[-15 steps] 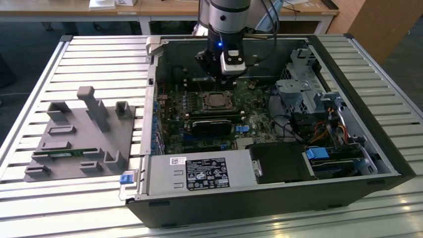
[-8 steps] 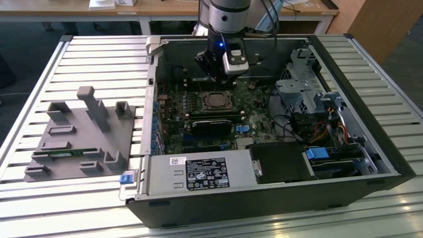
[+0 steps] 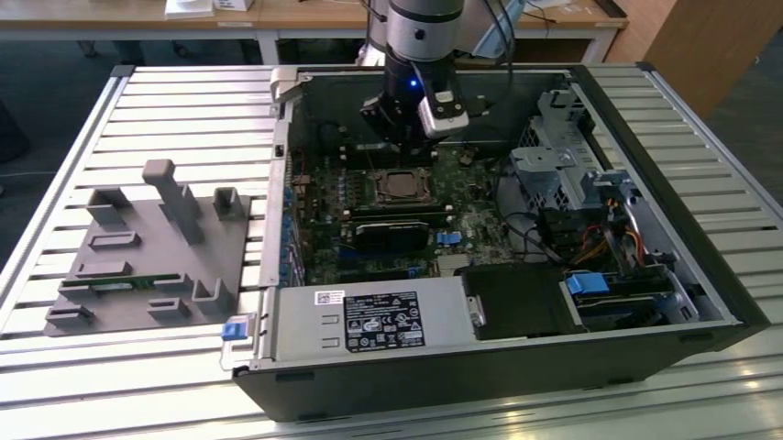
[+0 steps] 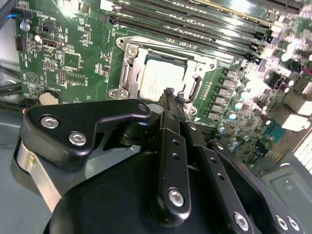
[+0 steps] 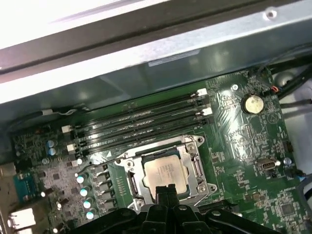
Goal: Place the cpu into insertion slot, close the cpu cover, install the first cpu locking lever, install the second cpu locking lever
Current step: 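Install the first cpu locking lever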
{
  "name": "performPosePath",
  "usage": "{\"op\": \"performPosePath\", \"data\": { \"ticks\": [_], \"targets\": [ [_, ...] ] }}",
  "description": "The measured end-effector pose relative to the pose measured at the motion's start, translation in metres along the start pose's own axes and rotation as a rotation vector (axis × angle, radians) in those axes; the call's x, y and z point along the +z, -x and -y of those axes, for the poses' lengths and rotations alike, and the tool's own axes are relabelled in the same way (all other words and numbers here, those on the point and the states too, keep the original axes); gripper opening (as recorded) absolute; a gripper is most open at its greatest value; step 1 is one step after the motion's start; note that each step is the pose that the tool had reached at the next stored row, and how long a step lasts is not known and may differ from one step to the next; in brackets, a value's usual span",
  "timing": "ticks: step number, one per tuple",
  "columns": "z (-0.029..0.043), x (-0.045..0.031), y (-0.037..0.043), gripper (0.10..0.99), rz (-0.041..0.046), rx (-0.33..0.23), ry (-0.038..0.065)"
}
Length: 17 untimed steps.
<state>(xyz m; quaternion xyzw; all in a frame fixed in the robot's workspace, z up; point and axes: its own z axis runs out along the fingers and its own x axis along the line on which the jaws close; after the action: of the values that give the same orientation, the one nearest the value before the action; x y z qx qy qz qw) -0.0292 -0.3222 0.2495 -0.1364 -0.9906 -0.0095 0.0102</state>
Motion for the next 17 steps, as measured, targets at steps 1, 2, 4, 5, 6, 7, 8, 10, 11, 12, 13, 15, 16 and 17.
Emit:
{"op": "performPosePath", "data": {
  "ticks": [1,2,4,5,6,7,8,10,11,12,13,15,16,17],
  "targets": [
    [0.0001,0.0000,0.0000,0.106,0.0021,-0.009,0.000],
    [0.0001,0.0000,0.0001,0.106,0.0035,-0.019,0.001],
    [0.0002,0.0000,0.0000,0.106,0.0044,-0.035,0.004],
    [0.0002,0.0001,0.0000,0.106,0.0055,-0.040,0.008],
    [0.0002,0.0001,0.0000,0.106,0.0077,-0.046,0.011],
    [0.0002,0.0001,0.0000,0.106,0.0112,-0.052,0.013],
    [0.0002,0.0002,0.0000,0.106,0.0157,-0.060,0.014],
    [0.0001,0.0003,0.0000,0.106,0.0239,-0.075,0.016],
    [0.0001,0.0005,0.0000,0.106,0.0237,-0.089,0.016],
    [0.0002,0.0007,0.0000,0.106,0.0233,-0.108,0.016],
    [0.0002,0.0009,0.0000,0.106,0.0228,-0.125,0.016],
    [0.0002,0.0014,0.0000,0.106,0.0218,-0.161,0.016],
    [0.0002,0.0016,0.0001,0.106,0.0214,-0.179,0.016],
    [0.0002,0.0020,0.0000,0.106,0.0208,-0.197,0.016]
  ]
}}
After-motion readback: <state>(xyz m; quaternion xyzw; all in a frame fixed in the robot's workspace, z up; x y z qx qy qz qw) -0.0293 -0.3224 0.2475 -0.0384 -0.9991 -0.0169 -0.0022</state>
